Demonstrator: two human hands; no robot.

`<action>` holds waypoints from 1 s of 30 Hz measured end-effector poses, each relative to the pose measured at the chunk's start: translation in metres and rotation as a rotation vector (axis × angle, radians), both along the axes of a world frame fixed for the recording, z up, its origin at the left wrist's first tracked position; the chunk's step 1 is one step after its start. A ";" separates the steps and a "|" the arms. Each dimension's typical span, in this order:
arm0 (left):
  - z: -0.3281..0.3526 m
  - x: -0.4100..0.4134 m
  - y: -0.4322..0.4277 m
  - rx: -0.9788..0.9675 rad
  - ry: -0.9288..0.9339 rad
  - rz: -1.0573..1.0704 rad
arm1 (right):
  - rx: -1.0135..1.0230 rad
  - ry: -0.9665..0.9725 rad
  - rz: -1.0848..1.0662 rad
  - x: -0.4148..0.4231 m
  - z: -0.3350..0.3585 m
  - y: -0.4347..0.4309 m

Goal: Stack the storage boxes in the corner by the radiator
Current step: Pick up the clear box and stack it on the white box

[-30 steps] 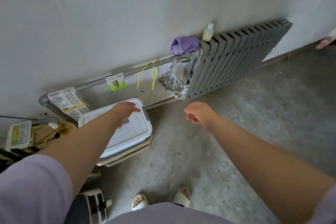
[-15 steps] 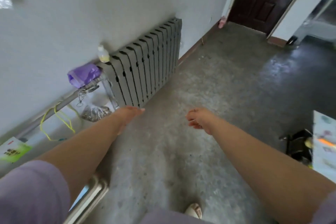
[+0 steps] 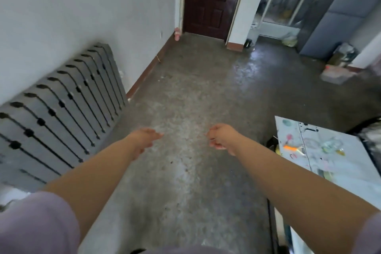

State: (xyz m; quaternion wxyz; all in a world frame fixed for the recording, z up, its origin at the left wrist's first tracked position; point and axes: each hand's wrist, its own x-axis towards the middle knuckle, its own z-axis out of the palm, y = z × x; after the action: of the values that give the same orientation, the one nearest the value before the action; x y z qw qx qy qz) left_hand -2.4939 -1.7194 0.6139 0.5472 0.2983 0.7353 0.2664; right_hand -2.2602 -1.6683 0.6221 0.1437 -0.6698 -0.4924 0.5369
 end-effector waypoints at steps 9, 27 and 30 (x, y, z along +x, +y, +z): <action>-0.028 0.049 0.187 -0.015 -0.038 -0.206 | -0.008 0.023 -0.183 0.068 -0.023 0.143; -0.012 0.251 0.623 0.026 -0.019 -0.723 | 0.093 0.030 -0.646 0.244 -0.006 0.458; -0.012 0.309 0.687 -0.010 -0.033 -0.761 | 0.093 0.026 -0.690 0.304 -0.010 0.512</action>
State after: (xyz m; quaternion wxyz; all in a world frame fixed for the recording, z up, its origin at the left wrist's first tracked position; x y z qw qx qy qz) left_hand -2.1845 -1.0326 0.6017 0.6204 0.5428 0.5642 0.0454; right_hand -1.9558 -1.1562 0.6125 0.3535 -0.7825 -0.2592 0.4423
